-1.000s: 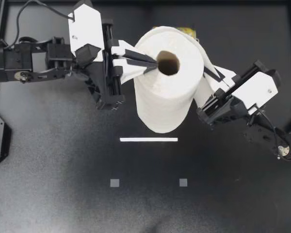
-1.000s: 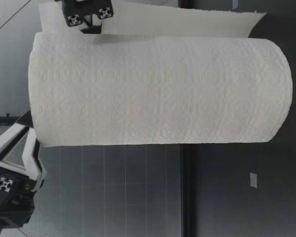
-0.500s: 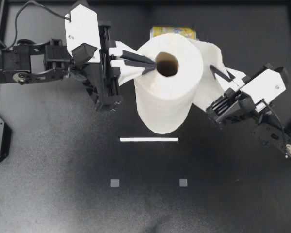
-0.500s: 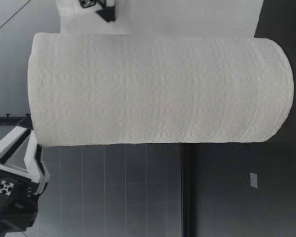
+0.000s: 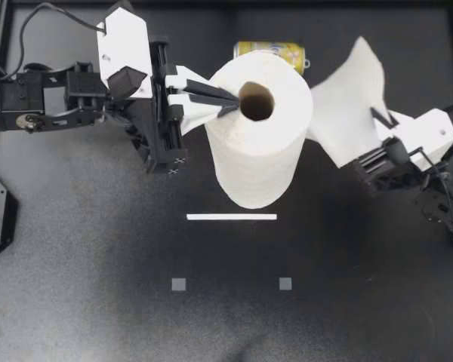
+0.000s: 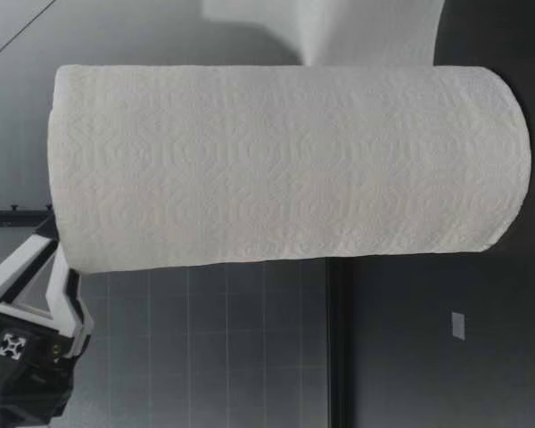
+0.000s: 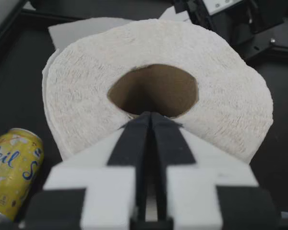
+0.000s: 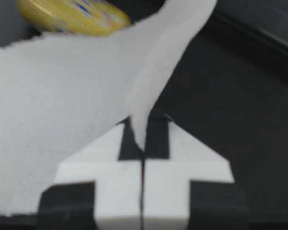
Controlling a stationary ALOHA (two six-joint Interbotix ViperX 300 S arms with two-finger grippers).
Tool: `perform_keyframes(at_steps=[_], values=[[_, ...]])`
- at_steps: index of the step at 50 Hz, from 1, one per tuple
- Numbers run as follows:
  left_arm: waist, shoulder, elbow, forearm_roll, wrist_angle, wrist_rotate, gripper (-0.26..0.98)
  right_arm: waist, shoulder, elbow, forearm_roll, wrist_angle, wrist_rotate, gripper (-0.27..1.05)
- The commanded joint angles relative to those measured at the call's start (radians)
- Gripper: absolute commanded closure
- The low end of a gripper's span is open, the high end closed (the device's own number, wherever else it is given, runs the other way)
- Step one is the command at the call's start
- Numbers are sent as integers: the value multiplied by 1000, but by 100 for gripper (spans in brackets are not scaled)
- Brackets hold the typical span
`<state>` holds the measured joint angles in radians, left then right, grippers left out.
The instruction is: Pick up a piece of paper towel and place it on the spilled liquid.
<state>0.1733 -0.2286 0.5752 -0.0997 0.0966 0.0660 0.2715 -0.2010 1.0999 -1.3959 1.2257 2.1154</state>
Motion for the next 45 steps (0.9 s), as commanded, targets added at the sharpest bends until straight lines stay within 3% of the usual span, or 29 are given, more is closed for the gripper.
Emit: perform_keyframes(at_steps=[1, 6, 19, 26, 45], values=[[3, 17, 49, -2, 21, 0, 61, -21, -3, 23, 14, 12, 25, 87], [3, 17, 49, -2, 21, 0, 61, -66, 11, 54, 0, 11, 78, 87], [3, 14, 49, -11, 20, 0, 61, -245, 66, 86, -156, -26, 172, 86], [3, 6, 52, -14, 20, 0, 61, -354, 100, 98, -164, -69, 166, 87], [3, -11, 67, -26, 20, 0, 61, -472, 9, 169, -135, -3, 144, 87]])
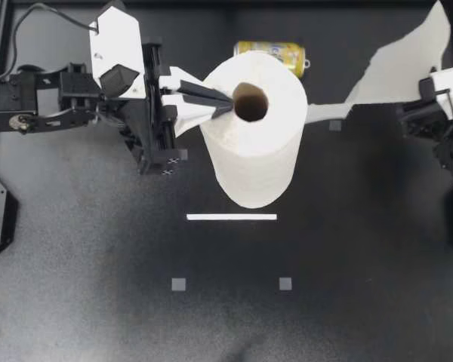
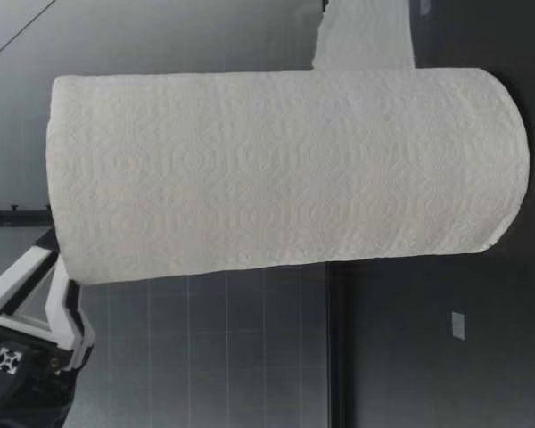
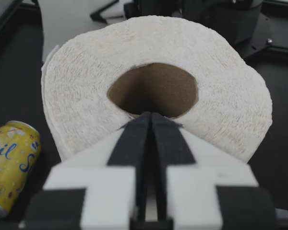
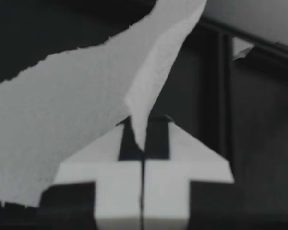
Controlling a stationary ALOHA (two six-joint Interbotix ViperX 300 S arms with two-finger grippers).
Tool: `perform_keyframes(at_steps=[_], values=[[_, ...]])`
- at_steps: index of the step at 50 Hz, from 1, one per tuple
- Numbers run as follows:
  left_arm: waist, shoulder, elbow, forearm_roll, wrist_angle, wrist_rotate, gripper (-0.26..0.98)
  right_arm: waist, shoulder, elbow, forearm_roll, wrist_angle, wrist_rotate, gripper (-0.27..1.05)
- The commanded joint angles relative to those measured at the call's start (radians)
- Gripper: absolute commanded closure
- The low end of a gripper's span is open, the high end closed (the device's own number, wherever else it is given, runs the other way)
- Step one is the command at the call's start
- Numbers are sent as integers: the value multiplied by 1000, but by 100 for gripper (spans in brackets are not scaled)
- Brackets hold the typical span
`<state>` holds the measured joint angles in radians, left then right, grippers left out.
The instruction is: Pick up a piece of paper towel and place it on the spilled liquid.
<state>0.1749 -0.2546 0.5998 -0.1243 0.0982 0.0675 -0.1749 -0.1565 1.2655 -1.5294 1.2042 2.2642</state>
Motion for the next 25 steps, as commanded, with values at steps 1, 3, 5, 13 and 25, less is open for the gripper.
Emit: perform_keyframes(at_steps=[1, 3, 5, 13, 25], values=[[0, 14, 41, -2, 18, -2, 61, -37, -43, 8, -2, 18, -8, 87], [0, 15, 41, -2, 18, -2, 61, -61, -58, 20, -2, 18, -17, 87], [-2, 14, 41, -2, 18, -2, 61, -86, -78, 32, -3, 20, -25, 87], [-9, 15, 40, -2, 18, -2, 61, -127, -183, 52, -37, 14, -49, 86], [-9, 23, 32, -2, 18, 0, 61, -127, -304, -46, -245, -259, -46, 87]])
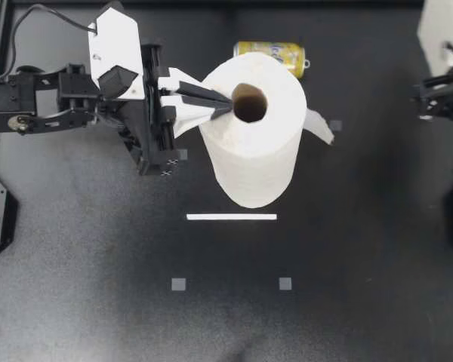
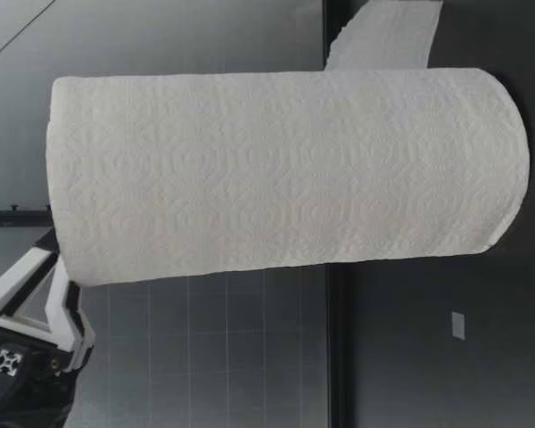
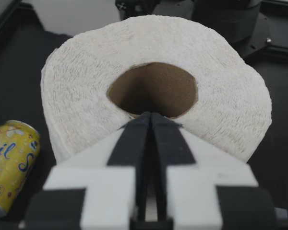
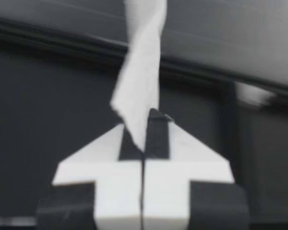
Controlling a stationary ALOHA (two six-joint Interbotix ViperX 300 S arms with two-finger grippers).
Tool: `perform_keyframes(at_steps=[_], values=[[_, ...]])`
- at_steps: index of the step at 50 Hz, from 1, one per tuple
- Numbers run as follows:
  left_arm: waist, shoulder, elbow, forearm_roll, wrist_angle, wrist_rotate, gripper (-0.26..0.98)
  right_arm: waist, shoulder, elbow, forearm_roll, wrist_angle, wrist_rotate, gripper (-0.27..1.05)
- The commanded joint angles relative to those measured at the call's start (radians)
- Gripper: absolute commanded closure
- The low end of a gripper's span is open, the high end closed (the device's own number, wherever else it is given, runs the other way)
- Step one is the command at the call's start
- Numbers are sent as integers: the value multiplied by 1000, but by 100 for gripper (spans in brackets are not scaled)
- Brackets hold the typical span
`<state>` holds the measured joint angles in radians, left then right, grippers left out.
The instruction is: Pick up a piece of paper towel and place it on the spilled liquid.
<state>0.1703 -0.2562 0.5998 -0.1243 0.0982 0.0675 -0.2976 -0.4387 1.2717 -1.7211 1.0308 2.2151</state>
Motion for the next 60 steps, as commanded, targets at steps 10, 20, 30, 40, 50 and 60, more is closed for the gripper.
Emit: perform_keyframes(at_steps=[10, 20, 30, 40, 50, 60], values=[[-6, 25, 28, -2, 17, 0, 61, -5, -15, -137, -81, -267, 8, 86], [-6, 28, 26, -2, 17, 2, 61, -51, -6, -146, -83, -354, 26, 86], [-6, 35, 23, -2, 17, 0, 61, -160, 106, -132, -109, -442, 34, 86], [-9, 38, 15, -2, 17, 2, 61, -201, 316, -204, -163, -449, 34, 86], [-14, 37, 2, -2, 11, 5, 61, -241, 486, -295, -184, -442, 26, 86], [-15, 37, -8, -2, 3, 9, 61, -264, 518, -325, -186, -436, 23, 86]])
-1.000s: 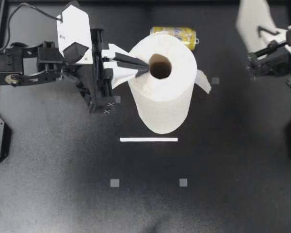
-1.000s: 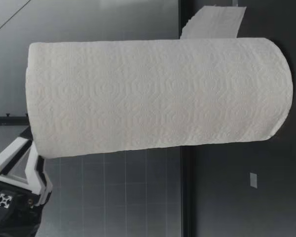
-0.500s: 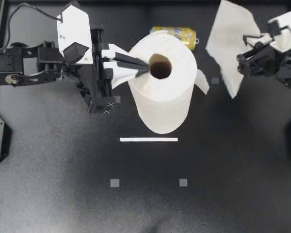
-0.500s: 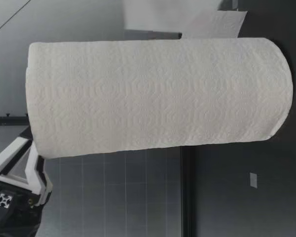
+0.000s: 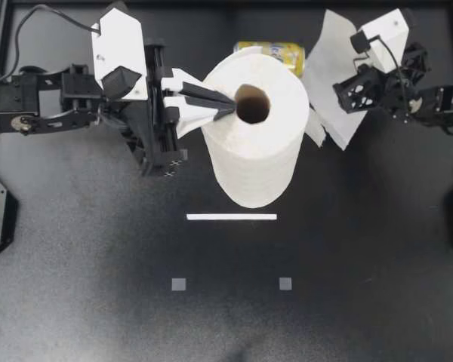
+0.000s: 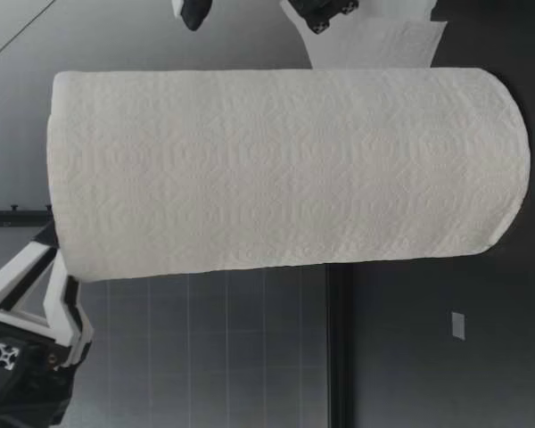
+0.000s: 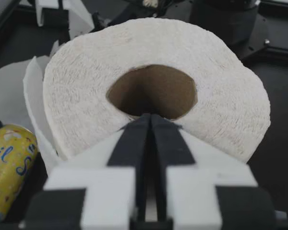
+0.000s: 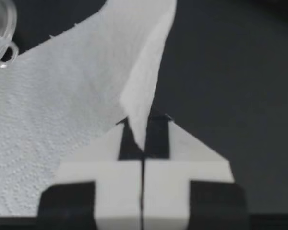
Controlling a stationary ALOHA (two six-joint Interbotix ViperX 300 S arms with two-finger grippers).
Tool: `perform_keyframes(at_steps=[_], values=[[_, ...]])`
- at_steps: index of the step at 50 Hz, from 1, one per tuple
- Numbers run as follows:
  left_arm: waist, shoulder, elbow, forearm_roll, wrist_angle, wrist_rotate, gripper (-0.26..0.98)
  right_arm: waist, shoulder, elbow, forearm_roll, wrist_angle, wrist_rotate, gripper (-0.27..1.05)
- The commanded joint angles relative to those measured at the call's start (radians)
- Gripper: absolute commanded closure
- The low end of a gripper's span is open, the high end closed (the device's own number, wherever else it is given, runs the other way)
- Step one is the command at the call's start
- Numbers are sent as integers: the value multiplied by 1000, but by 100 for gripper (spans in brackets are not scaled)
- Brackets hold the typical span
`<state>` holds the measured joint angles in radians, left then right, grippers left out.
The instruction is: Pick up a piece of paper towel and place it on the spilled liquid.
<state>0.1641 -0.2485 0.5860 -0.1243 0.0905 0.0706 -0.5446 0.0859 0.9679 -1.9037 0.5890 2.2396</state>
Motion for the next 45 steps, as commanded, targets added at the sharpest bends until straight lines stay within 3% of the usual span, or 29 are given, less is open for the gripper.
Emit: perform_keyframes(at_steps=[1, 10, 16, 33, 45], values=[[-9, 31, 8, -2, 9, 6, 61, -18, -5, -23, -3, 6, -2, 86], [-9, 31, 8, -2, 5, 5, 61, -21, 2, -32, -3, 0, -5, 85], [-9, 29, 6, -2, 0, 6, 61, -21, 11, -41, -3, -12, -5, 77], [-9, 17, 6, -2, -14, 11, 61, -21, -23, -51, 9, -29, -5, 5], [-9, 2, 20, 0, -78, 14, 53, -20, -94, -48, 18, -14, -40, 6]])
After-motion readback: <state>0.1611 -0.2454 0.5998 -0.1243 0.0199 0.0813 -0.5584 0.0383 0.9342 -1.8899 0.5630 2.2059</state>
